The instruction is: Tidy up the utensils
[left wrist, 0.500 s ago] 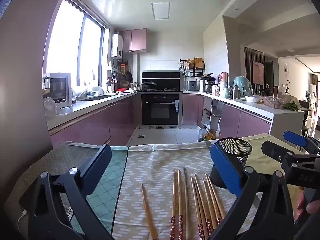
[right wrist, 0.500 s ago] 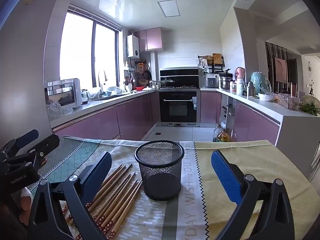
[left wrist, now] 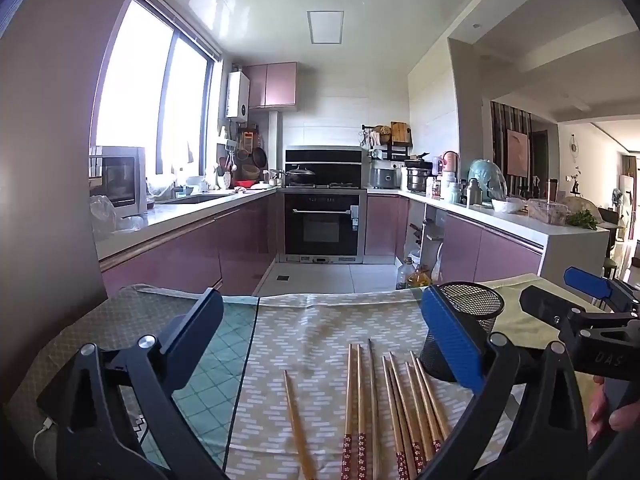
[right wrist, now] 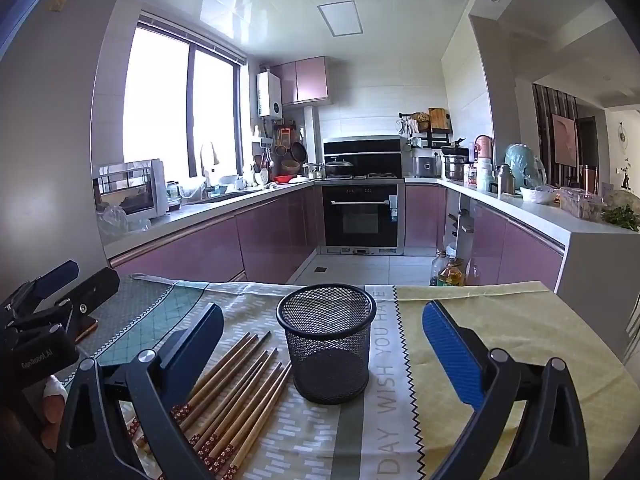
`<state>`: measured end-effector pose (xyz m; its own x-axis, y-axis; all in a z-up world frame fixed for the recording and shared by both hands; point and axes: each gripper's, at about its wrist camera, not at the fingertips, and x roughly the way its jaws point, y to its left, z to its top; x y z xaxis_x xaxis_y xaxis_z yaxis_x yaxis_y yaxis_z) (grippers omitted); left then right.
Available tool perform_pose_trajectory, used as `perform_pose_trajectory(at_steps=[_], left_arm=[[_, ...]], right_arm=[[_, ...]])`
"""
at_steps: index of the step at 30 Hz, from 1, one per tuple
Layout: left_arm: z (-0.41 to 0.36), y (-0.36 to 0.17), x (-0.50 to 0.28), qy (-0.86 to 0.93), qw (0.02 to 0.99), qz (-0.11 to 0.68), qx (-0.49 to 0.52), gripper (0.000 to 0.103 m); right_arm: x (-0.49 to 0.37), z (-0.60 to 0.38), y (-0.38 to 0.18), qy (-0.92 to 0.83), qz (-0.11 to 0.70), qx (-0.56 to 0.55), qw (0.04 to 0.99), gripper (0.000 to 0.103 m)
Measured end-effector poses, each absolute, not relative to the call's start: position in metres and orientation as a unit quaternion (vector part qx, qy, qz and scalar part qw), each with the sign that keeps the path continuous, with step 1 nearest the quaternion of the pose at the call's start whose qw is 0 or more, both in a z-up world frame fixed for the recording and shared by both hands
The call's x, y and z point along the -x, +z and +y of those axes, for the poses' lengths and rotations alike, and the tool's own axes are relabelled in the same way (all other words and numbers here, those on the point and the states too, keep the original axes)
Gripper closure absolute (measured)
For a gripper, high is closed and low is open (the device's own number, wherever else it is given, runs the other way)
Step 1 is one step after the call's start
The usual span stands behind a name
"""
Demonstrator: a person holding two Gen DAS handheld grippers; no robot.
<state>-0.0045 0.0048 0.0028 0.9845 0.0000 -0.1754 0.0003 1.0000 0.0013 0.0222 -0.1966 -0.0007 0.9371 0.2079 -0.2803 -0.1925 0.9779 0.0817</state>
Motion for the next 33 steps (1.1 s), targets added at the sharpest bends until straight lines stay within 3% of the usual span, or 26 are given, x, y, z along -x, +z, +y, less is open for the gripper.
perform_pose_trajectory(at_steps=[33], left_arm=[[0.0061, 0.0031, 0.0056, 0.001, 0.996, 0.086, 0.001, 0.005]], right_arm=[[-0.0156, -0.1986, -0.0012, 0.105, 0.139, -0.032, 0.984, 0.007]])
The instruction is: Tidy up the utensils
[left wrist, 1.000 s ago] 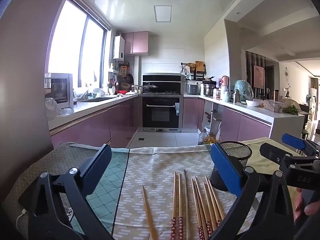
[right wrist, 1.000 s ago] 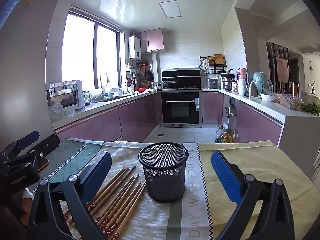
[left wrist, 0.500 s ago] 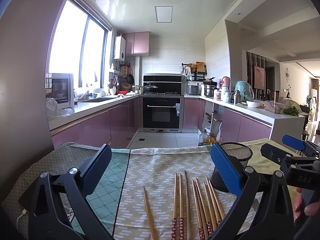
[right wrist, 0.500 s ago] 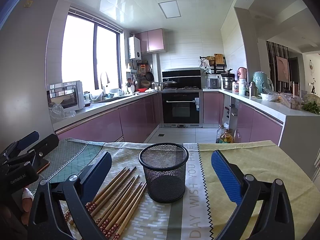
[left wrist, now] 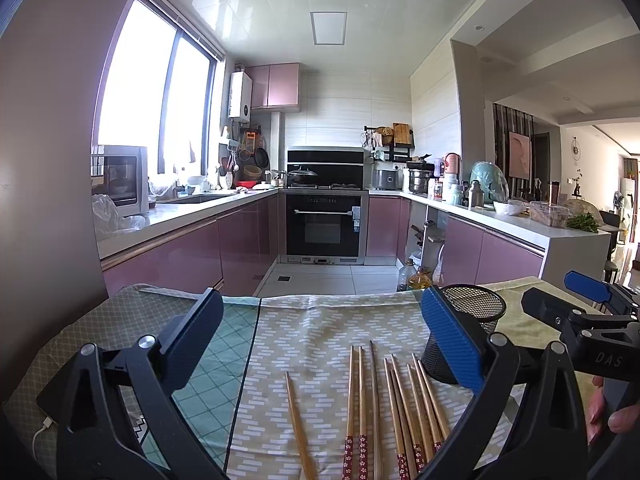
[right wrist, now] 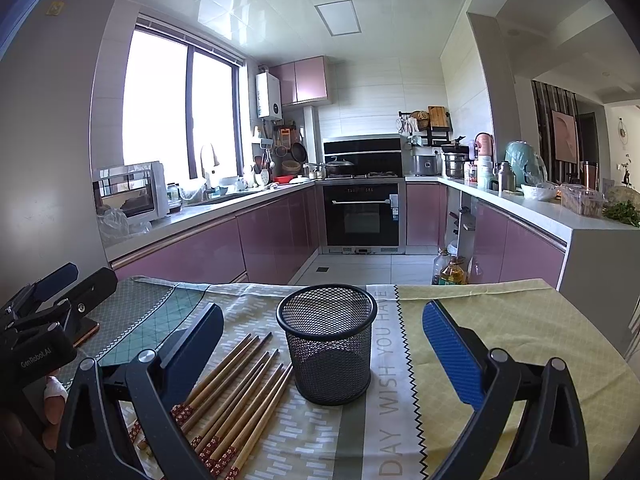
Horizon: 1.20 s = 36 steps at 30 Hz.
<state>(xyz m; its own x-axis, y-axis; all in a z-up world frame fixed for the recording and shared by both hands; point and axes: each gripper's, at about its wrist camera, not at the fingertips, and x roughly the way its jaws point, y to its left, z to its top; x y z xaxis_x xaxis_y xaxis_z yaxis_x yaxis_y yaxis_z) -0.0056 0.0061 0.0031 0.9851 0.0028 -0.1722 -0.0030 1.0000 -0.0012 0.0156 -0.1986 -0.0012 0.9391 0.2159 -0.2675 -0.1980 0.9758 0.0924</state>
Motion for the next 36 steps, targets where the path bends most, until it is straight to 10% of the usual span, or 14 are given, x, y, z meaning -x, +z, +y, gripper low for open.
perform_pose_trajectory(at_steps=[36], left_arm=[[0.0075, 0.0029, 0.006, 0.001, 0.996, 0.087, 0.001, 0.005]], right_arm=[[-0.0156, -0.1986, -0.0025, 0.105, 0.144, -0.039, 0.983, 0.007]])
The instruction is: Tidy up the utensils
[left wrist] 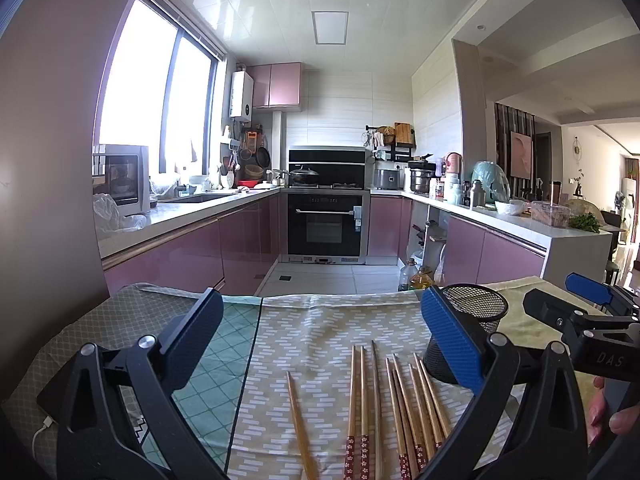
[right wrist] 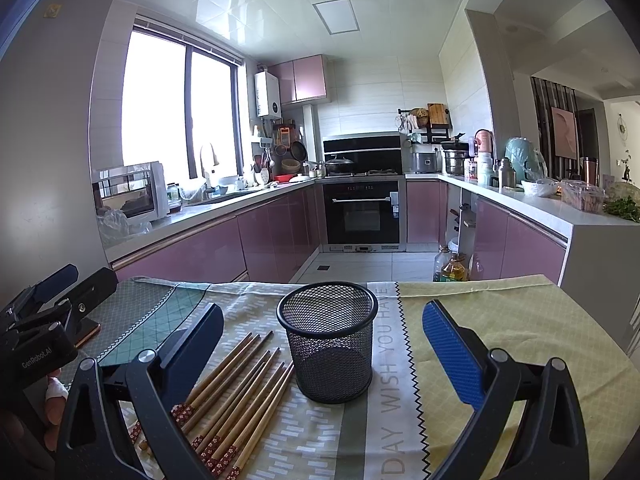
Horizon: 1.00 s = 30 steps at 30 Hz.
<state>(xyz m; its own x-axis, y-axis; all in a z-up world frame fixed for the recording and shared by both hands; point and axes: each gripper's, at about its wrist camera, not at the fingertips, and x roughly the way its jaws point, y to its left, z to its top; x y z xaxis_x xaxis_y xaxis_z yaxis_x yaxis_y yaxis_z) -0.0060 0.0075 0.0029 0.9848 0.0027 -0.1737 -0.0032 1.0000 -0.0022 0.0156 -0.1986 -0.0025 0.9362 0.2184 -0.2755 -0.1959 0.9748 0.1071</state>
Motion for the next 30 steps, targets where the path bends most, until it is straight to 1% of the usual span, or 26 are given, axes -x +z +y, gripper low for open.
perform_pose_trajectory(at_steps=[21, 30], left_arm=[[0.0114, 0.0008, 0.009, 0.002, 0.996, 0.089, 0.001, 0.005], [0.0126, -0.0063, 0.0047, 0.007, 0.995, 0.103, -0.007, 0.005]], right_arm=[[-0.0174, -0.1993, -0.0022, 0.109, 0.15, -0.044, 0.982, 0.007], [-0.0205, -0.1999, -0.0049, 0.116, 0.166, -0.045, 0.978, 0.007]])
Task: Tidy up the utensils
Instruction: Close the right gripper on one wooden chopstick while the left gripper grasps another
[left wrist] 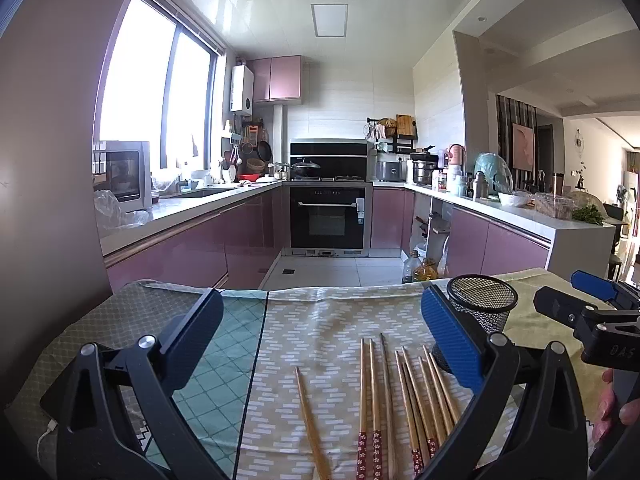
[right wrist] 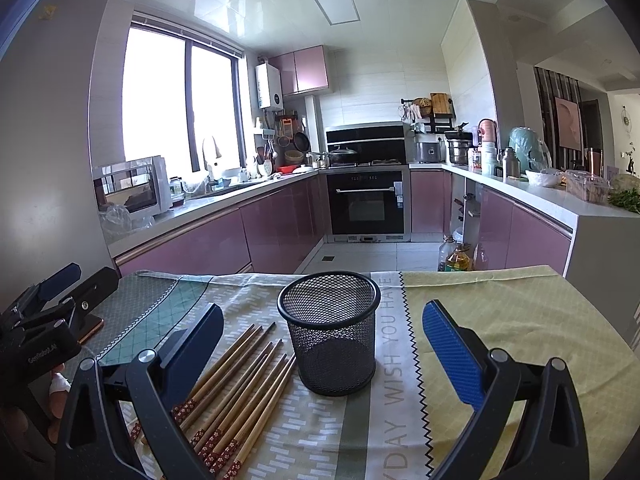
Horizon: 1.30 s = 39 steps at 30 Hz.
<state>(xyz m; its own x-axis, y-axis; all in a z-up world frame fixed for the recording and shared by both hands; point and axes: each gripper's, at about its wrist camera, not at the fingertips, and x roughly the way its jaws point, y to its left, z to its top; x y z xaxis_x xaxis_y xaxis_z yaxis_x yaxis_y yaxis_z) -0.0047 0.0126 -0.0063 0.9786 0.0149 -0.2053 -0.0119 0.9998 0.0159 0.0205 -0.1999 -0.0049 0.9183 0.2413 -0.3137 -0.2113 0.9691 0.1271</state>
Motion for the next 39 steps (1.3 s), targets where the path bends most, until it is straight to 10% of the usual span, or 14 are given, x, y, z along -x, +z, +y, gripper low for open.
perform_pose_trajectory(at_steps=[8, 23, 39], left_arm=[[0.025, -0.019, -0.014, 0.001, 0.986, 0.166, -0.019, 0.006], [0.029, -0.073, -0.064, -0.05, 0.937, 0.343, -0.038, 0.046], [0.024, -0.105, -0.096, -0.1, 0.898, 0.429, -0.01, 0.08]], right_arm=[[-0.027, -0.184, -0.019, 0.171, 0.22, -0.032, 0.96, 0.013], [-0.063, -0.147, -0.074, 0.211, 0.394, 0.0, 0.895, 0.059], [-0.087, -0.146, -0.085, 0.215, 0.448, 0.002, 0.868, 0.071]])
